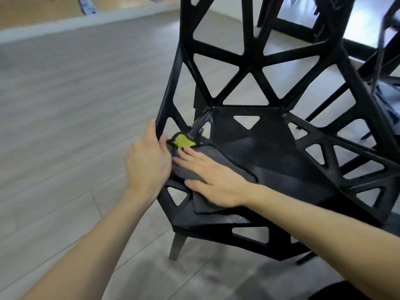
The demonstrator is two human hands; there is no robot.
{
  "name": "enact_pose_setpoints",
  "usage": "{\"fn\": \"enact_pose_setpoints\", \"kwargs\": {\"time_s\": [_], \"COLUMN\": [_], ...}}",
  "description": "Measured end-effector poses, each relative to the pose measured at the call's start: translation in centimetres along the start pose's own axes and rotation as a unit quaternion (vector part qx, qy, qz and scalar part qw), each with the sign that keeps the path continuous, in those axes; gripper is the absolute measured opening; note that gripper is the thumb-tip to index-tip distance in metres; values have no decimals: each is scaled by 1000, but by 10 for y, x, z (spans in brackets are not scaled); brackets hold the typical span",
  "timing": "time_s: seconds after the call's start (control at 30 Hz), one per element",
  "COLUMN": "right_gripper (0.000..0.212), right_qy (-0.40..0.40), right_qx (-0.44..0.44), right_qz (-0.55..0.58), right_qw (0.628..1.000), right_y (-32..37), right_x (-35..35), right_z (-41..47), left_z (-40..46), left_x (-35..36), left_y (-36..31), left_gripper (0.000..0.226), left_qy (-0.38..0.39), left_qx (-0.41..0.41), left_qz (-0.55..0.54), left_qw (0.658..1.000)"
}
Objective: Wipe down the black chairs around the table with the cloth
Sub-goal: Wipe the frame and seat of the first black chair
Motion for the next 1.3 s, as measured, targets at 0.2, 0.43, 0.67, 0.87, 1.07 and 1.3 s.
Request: {"fn": "enact_pose_setpoints", "kwargs": {"time_s": [0.2,0.43,0.67,0.87,1.07,1.3], "right_gripper": [59,64,58,50,71,69], "right_qy": [-70,-117,-58,-299,-34,-125], "right_qx": [137,280,84,174,24,79], "right_qz": [-22,-85,9,184,-78,22], "right_qw": [988,949,995,920,996,989], "right_y": [-83,-112,-69,-70,-61,-51], "right_x": [-31,-48,-24,-101,-36,-71], "right_z": [33,48,20,61,47,68], "left_z": [4,4,5,2,1,0], "left_x": [5,4,6,1,0,-1], "left_y": [3,1,2,7,9,5], "left_gripper": [24,23,23,22,23,21], "left_qy": [12,2,2,-12,-18,-20], "left_qx": [-11,1,7,-22,-33,-30], "left_qz": [5,9,0,-28,-24,-13], "left_qw": [1000,1000,1000,999,999,999]}}
Point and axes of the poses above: each hand's wrist, its own z-axis towards the middle knuckle, its own x-axis out of the palm, y = z × x, the point moved 10 cm from there along z, towards the middle knuckle, and after that the axes turned 4 degrees about -z, right-handed, at the moved point
